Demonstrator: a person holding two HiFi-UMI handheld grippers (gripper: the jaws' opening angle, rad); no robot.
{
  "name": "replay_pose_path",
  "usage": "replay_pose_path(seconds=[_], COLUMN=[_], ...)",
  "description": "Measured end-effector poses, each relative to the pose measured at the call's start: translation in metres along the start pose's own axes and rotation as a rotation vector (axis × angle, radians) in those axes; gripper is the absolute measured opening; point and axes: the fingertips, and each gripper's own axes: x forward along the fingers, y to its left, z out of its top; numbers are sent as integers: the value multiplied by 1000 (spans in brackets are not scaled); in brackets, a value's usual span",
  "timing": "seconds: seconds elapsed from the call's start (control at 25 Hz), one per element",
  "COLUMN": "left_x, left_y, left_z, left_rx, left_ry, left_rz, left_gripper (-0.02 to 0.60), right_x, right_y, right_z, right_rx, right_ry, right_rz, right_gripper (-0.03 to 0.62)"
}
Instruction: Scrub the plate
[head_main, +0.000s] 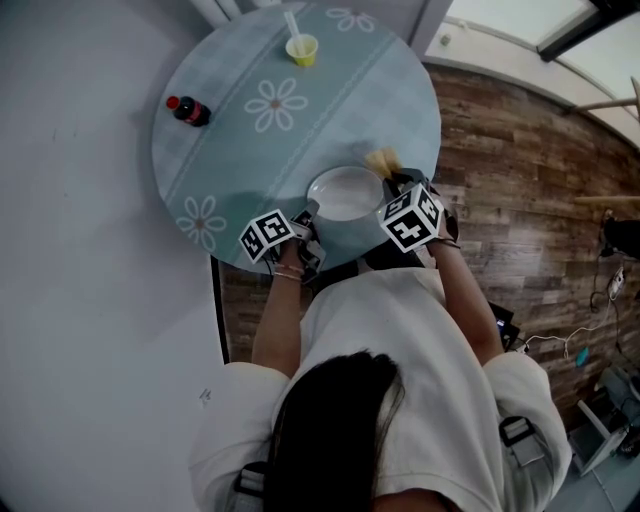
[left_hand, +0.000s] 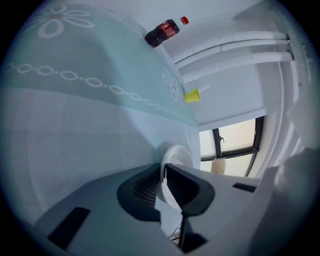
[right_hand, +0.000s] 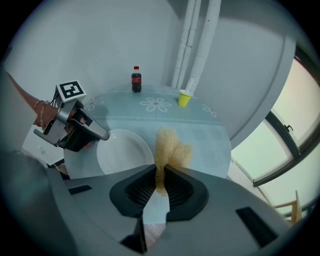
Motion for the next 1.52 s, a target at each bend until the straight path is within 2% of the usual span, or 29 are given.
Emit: replay_pose_path(seconds=[0.28, 0.56, 0.68, 0.8, 1.12, 1.52], left_x=[-1, 0, 0, -3, 0, -1], left_y=[2, 1, 1, 1, -1, -1], left_z=[1, 0, 0, 1, -1, 0], left_rx=[-11, -8, 13, 1, 5, 24], left_ry=[2, -2, -3, -7, -5, 10], left_rz=[12, 17, 33, 31, 32, 33], left_gripper=[43, 43, 43, 43, 44, 44], right_x=[4, 17, 24, 32, 49, 59], right_y=[-19, -43, -49, -48, -50, -42], right_z=[-11, -33, -36, -36, -47, -47], right_rx=[82, 10, 41, 79, 91, 52], right_ry=[-6, 66, 66, 71, 127, 173], right_rz=[-13, -39, -44, -30, -15, 11], right_gripper=[60, 60, 60, 60, 60, 61])
